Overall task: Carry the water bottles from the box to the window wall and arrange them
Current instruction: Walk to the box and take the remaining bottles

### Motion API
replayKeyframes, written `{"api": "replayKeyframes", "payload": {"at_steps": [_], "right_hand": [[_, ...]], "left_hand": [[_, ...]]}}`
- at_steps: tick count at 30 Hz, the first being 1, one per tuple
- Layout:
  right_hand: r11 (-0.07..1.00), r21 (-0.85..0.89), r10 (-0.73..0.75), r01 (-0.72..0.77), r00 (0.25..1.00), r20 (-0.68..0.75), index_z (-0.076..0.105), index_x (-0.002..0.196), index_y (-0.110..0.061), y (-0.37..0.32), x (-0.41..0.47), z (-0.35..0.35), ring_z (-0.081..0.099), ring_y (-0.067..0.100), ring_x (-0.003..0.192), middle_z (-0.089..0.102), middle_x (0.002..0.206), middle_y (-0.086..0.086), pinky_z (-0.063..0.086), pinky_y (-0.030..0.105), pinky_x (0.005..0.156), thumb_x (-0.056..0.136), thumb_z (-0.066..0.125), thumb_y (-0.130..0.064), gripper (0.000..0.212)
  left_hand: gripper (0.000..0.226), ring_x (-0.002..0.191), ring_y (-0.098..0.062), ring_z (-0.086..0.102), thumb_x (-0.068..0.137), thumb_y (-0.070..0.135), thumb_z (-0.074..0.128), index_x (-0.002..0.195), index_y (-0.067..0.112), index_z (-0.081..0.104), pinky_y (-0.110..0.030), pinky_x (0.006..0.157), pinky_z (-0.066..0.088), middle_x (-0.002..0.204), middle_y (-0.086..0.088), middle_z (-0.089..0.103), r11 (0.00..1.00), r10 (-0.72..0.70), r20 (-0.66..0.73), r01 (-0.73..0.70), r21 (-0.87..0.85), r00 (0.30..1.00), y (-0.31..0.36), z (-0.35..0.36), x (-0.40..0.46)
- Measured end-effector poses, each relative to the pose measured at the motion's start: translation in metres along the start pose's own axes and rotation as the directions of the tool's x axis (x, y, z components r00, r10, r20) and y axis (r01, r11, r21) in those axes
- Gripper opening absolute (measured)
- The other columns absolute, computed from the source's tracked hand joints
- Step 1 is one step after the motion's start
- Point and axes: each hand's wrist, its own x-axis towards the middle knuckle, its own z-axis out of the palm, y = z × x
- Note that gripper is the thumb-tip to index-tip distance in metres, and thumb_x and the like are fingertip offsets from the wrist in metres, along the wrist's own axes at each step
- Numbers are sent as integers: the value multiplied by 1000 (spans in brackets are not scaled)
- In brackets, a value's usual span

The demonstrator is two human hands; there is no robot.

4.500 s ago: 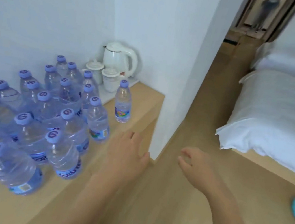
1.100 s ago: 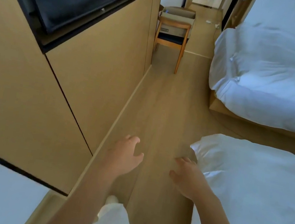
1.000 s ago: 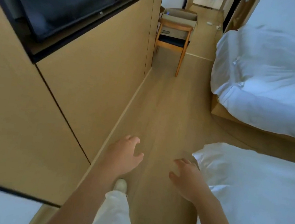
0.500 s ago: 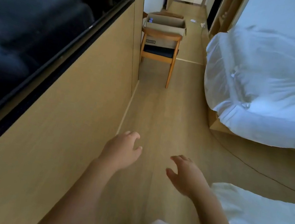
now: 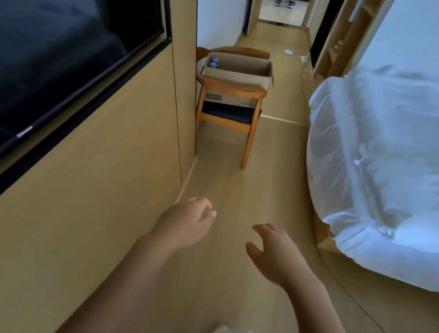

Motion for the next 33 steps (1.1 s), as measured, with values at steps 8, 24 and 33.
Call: {"api": "replayKeyframes", "payload": {"at_steps": [8, 24, 33], "right_hand": [[999, 20, -41, 41, 999, 30, 40, 139, -19, 26, 140, -57, 46, 17, 122, 48, 137, -1, 41, 30, 99, 93, 49, -38, 51], [999, 16, 30, -30, 999, -33, 43, 136, -21, 24, 462, -144, 48, 14, 120, 51, 133, -3, 41, 26, 96, 92, 50, -39, 48], [997, 67, 33, -34, 999, 16, 52, 123, -16, 18, 589, -171, 52, 16, 111, 55, 123, 0, 44, 27, 90, 92, 49, -36, 37]], "left_hand": [[28, 95, -15, 57, 98, 37, 39, 114, 20, 56, -33, 82, 48, 112, 4, 58, 998, -40, -32, 39, -57, 999, 14, -19, 146], [32, 87, -7, 50, 99, 38, 38, 121, 21, 52, -21, 64, 36, 107, 10, 50, 994, 65, -77, -71, -77, 995, -20, -114, 494], [32, 99, -11, 53, 100, 34, 37, 123, 18, 53, -29, 83, 45, 119, 3, 55, 987, 31, -31, -36, -157, 999, -37, -145, 611]]}}
